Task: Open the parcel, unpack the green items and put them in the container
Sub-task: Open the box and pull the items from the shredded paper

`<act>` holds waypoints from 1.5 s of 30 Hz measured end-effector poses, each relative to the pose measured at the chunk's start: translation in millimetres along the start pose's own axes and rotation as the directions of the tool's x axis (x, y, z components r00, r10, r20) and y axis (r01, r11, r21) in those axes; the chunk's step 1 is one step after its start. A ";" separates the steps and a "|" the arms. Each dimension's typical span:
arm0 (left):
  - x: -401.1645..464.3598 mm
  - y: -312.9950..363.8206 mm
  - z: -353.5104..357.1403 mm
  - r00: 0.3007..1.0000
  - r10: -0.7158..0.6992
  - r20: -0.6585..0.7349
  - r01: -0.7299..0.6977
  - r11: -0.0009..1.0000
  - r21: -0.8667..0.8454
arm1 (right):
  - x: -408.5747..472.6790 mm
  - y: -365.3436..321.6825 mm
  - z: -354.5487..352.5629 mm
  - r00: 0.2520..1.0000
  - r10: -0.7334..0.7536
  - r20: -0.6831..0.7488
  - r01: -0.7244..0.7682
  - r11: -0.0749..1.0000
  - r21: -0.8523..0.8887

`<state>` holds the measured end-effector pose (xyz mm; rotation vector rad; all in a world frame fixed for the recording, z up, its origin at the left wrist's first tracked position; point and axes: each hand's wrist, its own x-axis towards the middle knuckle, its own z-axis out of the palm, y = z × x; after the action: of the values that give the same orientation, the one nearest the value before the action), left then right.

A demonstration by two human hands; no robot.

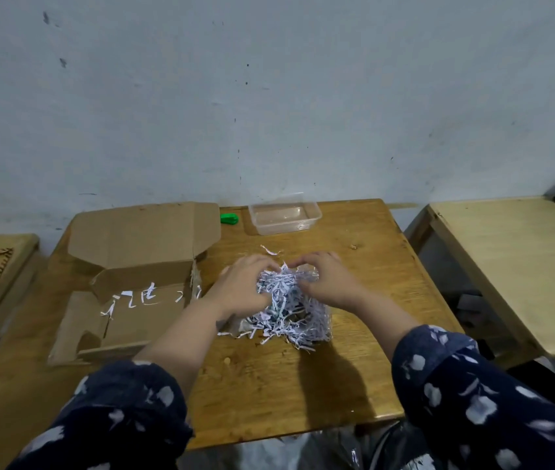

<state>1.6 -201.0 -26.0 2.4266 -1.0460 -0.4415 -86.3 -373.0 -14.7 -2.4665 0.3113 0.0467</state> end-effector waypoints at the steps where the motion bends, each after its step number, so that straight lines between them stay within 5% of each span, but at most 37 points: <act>1: -2.7 2.0 3.8 1.000 -0.003 -0.017 0.003 1.000 -0.004 | -0.5 -0.7 4.9 1.000 -0.005 -0.024 0.004 1.000 -0.013; 5: -13.4 0.9 25.3 1.000 -0.019 0.002 0.018 0.986 0.163 | -12.3 10.4 33.2 1.000 -0.023 -0.013 0.020 0.978 -0.206; 8: -17.9 -10.2 33.5 0.997 -0.076 -0.034 0.083 0.960 0.267 | -19.8 27.2 40.4 0.996 0.030 -0.083 -0.039 0.994 -0.100; 12: -19.9 -23.2 33.2 0.982 -0.161 -0.096 0.178 0.962 0.209 | -22.1 43.0 30.4 0.968 0.182 -0.170 -0.185 0.983 -0.002; 17: -16.1 -16.4 32.0 0.960 -0.045 -0.277 0.094 0.981 0.167 | -19.8 37.8 18.7 0.924 0.228 -0.309 -0.282 0.949 -0.143; 23: -9.3 0.1 45.4 0.990 -0.046 -0.136 0.079 0.966 0.246 | -16.5 2.9 37.6 0.973 -0.070 -0.219 0.018 0.972 -0.233; 26: -8.3 -7.6 46.1 0.988 -0.127 -0.090 0.145 0.959 0.244 | -13.3 13.7 49.7 0.992 -0.024 -0.125 -0.014 0.956 -0.294; 34: -9.5 -26.3 30.6 0.969 -0.229 -0.094 0.245 0.943 0.226 | -19.7 59.5 26.8 0.945 0.276 -0.176 -0.292 0.953 -0.076; 38: -6.6 -9.2 26.8 0.949 -0.129 -0.287 0.178 0.972 0.152 | -21.3 50.2 17.6 0.921 0.308 -0.240 -0.279 0.949 0.149; 42: 4.1 15.1 34.0 0.940 0.046 -0.338 0.007 0.988 0.153 | -14.8 23.6 13.5 0.916 0.159 -0.369 -0.145 0.987 0.066; 45: 11.3 21.5 45.6 0.974 -0.007 -0.228 0.048 0.983 0.178 | -8.0 12.0 26.0 0.968 -0.024 -0.250 0.031 0.999 0.024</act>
<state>-24.6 -235.3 -54.4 2.5803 -0.9915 -0.0750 -95.8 -364.6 -41.6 -2.4497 0.3827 -0.2808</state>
